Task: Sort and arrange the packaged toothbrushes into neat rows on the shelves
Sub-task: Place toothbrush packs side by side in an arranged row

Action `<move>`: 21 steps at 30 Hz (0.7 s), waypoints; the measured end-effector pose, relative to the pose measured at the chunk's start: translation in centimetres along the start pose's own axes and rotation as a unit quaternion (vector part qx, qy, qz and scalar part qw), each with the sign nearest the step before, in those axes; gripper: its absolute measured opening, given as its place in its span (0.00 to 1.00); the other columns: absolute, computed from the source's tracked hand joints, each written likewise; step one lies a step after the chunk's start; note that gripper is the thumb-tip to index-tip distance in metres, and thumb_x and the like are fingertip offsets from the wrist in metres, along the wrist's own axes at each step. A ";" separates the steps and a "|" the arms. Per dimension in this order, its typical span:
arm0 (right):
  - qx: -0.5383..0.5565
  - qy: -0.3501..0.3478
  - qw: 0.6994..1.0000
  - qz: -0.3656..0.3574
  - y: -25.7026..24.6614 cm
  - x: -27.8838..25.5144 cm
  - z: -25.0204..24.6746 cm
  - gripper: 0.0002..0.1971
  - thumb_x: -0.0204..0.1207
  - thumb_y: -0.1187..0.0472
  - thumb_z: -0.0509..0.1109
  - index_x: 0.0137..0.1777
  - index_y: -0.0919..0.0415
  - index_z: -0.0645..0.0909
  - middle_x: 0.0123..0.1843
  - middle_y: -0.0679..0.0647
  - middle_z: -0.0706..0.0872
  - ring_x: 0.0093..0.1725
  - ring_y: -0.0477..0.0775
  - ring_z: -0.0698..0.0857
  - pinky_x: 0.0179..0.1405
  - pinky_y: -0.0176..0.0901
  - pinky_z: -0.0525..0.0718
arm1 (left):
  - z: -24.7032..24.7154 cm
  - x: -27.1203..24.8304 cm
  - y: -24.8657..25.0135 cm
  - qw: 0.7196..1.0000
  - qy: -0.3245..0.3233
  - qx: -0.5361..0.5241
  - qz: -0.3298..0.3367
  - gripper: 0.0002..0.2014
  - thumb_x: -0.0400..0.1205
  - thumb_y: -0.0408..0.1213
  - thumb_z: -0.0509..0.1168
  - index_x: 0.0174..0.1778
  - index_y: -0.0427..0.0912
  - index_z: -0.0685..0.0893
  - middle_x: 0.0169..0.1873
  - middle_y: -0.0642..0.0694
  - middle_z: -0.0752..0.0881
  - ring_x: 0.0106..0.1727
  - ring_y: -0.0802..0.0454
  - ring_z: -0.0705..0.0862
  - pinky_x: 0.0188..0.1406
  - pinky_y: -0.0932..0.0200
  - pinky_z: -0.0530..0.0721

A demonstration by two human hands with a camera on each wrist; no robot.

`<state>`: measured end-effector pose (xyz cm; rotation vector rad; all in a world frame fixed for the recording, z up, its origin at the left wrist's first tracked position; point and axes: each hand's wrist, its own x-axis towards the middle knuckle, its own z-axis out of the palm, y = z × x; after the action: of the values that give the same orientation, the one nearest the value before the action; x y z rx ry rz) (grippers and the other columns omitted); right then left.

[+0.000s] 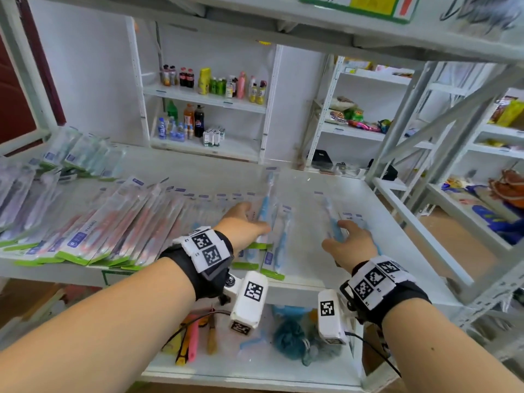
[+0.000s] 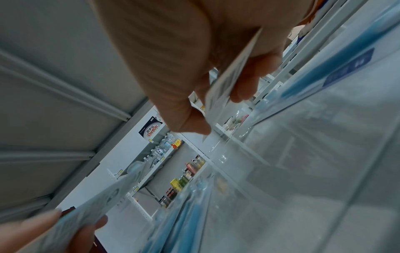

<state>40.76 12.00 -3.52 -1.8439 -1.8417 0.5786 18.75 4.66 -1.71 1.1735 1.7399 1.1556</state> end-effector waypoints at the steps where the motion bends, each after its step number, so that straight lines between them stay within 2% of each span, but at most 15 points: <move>1: -0.014 0.003 1.000 0.005 0.6 0.2 -0.4 0.34 0.65 0.50 0.70 0.74 0.47 0.70 0.62 0.59 0.75 0.40 0.58 0.87 0.37 0.44 0.86 | 0.9 0.1 0.3 1.000 -0.010 -0.024 0.000 0.37 0.75 0.37 0.72 0.79 0.40 0.63 0.74 0.40 0.71 0.69 0.46 0.75 0.69 0.53 0.74; 3: -0.040 0.006 0.999 0.020 1.6 0.5 -0.9 0.35 0.65 0.48 0.70 0.74 0.47 0.70 0.63 0.59 0.73 0.49 0.63 0.85 0.52 0.54 0.86 | 2.8 0.3 0.9 0.997 -0.035 -0.063 -0.007 0.37 0.75 0.35 0.73 0.79 0.40 0.63 0.73 0.40 0.73 0.67 0.46 0.77 0.69 0.50 0.76; 5: -0.069 0.005 0.997 0.030 2.4 0.7 -1.1 0.33 0.65 0.47 0.70 0.73 0.50 0.71 0.58 0.57 0.70 0.53 0.63 0.82 0.56 0.55 0.83 | 4.6 0.5 1.5 0.994 -0.057 -0.088 -0.021 0.37 0.75 0.33 0.73 0.79 0.41 0.63 0.72 0.39 0.74 0.66 0.42 0.79 0.69 0.45 0.77; 8: -0.110 0.015 0.993 0.033 3.4 0.9 -1.0 0.28 0.66 0.47 0.71 0.66 0.53 0.76 0.51 0.55 0.66 0.54 0.63 0.79 0.55 0.51 0.81 | 7.4 0.8 2.0 0.992 -0.074 -0.094 -0.029 0.37 0.75 0.33 0.72 0.80 0.40 0.63 0.73 0.40 0.73 0.67 0.43 0.78 0.69 0.46 0.77; 11: -0.135 0.024 0.990 0.035 4.3 1.2 -0.7 0.28 0.65 0.47 0.71 0.66 0.52 0.76 0.56 0.56 0.71 0.57 0.62 0.78 0.55 0.48 0.77 | 9.7 1.1 2.1 0.992 -0.089 -0.083 -0.036 0.39 0.75 0.35 0.73 0.80 0.41 0.62 0.74 0.41 0.71 0.68 0.44 0.78 0.69 0.47 0.78; 15: -0.153 0.016 0.987 0.040 5.5 1.8 -0.3 0.29 0.64 0.44 0.69 0.67 0.49 0.75 0.58 0.56 0.72 0.59 0.60 0.75 0.53 0.47 0.75 | 11.9 1.5 1.9 0.992 -0.104 -0.058 -0.046 0.39 0.74 0.36 0.73 0.80 0.40 0.62 0.73 0.40 0.72 0.64 0.45 0.79 0.67 0.48 0.79; 18: -0.172 0.027 0.984 0.045 5.9 2.0 0.2 0.30 0.62 0.44 0.68 0.66 0.47 0.75 0.57 0.55 0.72 0.58 0.59 0.75 0.51 0.46 0.75 | 13.2 1.7 1.8 0.992 -0.105 -0.045 -0.051 0.39 0.74 0.37 0.73 0.79 0.39 0.62 0.67 0.41 0.76 0.57 0.49 0.79 0.64 0.52 0.81; 21: -0.185 0.038 0.981 0.038 6.1 2.0 0.6 0.30 0.62 0.45 0.68 0.67 0.47 0.75 0.59 0.54 0.72 0.58 0.58 0.74 0.52 0.46 0.74 | 14.1 1.6 1.8 0.991 -0.111 -0.048 -0.065 0.38 0.74 0.37 0.73 0.78 0.38 0.63 0.56 0.42 0.77 0.58 0.46 0.81 0.62 0.47 0.82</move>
<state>45.30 14.05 -7.61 -2.1459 -1.9341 0.1913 31.49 10.34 -4.85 1.0719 1.5498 0.9806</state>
